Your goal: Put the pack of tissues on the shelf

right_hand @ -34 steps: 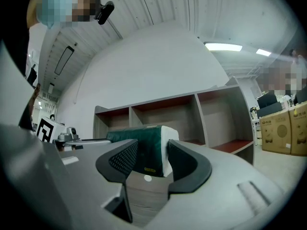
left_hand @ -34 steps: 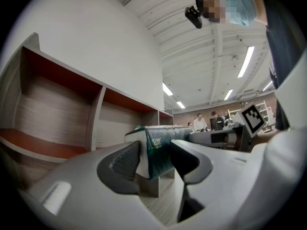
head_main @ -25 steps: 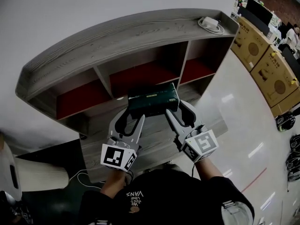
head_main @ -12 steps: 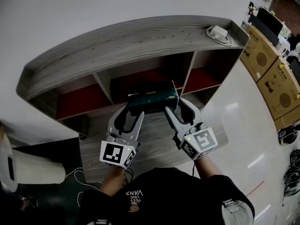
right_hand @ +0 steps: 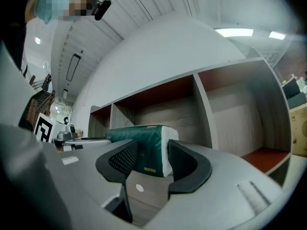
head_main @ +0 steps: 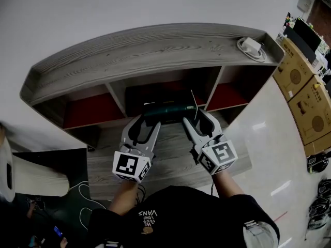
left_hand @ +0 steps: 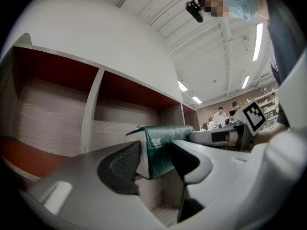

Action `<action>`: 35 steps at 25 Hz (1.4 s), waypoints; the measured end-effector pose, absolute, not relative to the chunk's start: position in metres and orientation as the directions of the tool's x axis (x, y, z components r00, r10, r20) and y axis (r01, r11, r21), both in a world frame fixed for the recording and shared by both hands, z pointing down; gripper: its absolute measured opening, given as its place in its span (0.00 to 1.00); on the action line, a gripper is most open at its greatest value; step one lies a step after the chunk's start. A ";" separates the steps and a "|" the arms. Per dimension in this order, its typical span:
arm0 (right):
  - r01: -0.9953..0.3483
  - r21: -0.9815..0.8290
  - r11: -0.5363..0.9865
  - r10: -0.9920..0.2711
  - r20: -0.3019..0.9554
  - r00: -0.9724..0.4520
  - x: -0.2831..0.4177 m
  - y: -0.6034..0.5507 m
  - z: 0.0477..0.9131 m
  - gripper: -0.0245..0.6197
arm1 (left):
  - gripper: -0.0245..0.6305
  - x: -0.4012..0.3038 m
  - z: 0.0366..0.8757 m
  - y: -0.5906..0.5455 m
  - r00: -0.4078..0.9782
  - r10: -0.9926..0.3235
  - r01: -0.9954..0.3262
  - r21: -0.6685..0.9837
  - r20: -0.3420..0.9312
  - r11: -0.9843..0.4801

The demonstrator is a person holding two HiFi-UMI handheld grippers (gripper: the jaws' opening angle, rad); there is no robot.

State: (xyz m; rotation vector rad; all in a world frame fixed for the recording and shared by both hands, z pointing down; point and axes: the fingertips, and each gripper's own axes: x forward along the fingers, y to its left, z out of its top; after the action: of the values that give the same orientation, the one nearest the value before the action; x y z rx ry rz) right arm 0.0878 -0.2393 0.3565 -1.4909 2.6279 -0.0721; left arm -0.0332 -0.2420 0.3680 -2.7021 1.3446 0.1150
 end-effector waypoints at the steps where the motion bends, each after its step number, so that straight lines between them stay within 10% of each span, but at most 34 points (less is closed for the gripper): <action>1: -0.852 -0.103 0.514 -0.858 -0.075 -0.508 0.088 -0.242 0.358 0.33 | 0.38 -0.033 0.370 -0.244 0.599 -0.792 -0.801 -0.074 -0.119 -0.595; 35: -0.854 -0.056 0.518 -0.854 -0.087 -0.512 0.091 -0.306 0.374 0.33 | 0.38 -0.031 0.389 -0.303 0.495 -0.868 -0.868 -0.062 -0.043 -0.493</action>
State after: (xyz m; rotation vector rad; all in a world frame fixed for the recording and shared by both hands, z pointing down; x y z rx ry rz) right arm 0.0909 -0.3058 0.3742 -1.4936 2.6453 -0.0092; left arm -0.0305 -0.3025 0.3891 -2.6507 1.5411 0.0087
